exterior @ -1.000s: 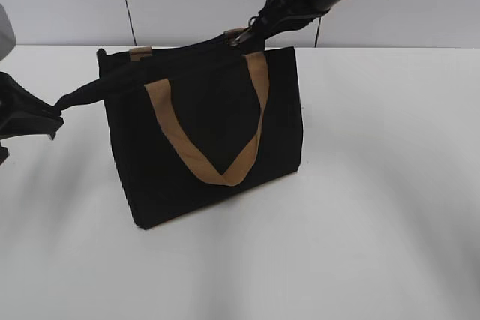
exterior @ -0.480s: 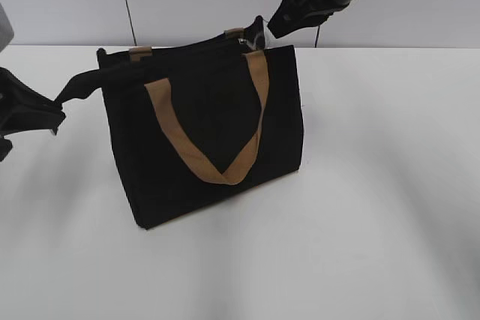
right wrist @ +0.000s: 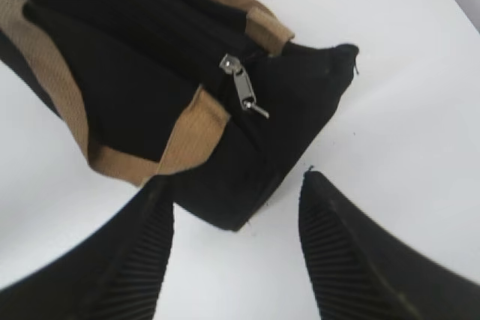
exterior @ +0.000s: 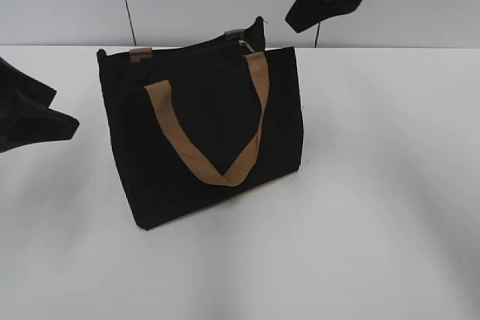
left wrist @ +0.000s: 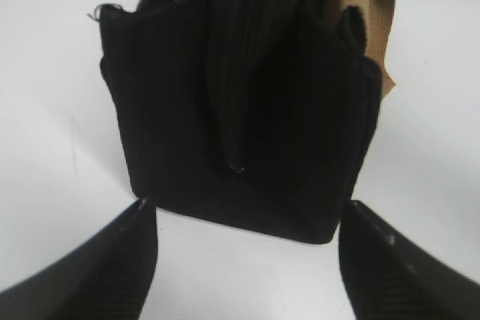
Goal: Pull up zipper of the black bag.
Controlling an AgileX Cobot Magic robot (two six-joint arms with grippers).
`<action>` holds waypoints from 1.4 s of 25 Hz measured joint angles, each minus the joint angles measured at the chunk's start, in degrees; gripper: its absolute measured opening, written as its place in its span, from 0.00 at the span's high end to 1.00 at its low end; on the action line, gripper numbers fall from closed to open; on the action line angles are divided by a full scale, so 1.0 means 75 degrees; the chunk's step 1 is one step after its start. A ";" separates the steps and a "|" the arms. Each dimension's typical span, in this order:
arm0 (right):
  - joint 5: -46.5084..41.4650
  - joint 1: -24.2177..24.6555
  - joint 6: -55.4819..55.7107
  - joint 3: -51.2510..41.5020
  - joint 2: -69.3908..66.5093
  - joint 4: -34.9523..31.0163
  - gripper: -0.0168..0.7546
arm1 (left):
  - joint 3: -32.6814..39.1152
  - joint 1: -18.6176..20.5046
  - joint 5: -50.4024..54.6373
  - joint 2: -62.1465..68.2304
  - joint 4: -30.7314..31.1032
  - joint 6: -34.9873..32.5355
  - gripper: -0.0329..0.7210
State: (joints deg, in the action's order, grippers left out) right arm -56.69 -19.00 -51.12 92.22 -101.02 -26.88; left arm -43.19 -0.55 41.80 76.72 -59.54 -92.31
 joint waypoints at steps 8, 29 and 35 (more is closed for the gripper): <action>-0.1093 0.0008 0.1884 0.0009 0.0585 0.2363 0.44 | -0.0622 0.0000 -0.0351 -0.0531 0.4163 0.5984 0.19; 0.0331 0.1848 0.5312 -0.4636 0.5639 0.3348 0.44 | -0.0806 0.0005 0.0483 -0.3143 0.6493 1.0198 0.24; 0.0302 0.1848 0.5318 -0.6623 0.8266 0.3101 0.44 | -0.0121 0.0005 0.1448 -0.4890 0.6484 1.0198 0.24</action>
State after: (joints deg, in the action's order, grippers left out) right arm -54.43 -5.14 -11.23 42.55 -39.02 -3.62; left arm -44.10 -0.51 52.66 40.04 -10.90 -15.82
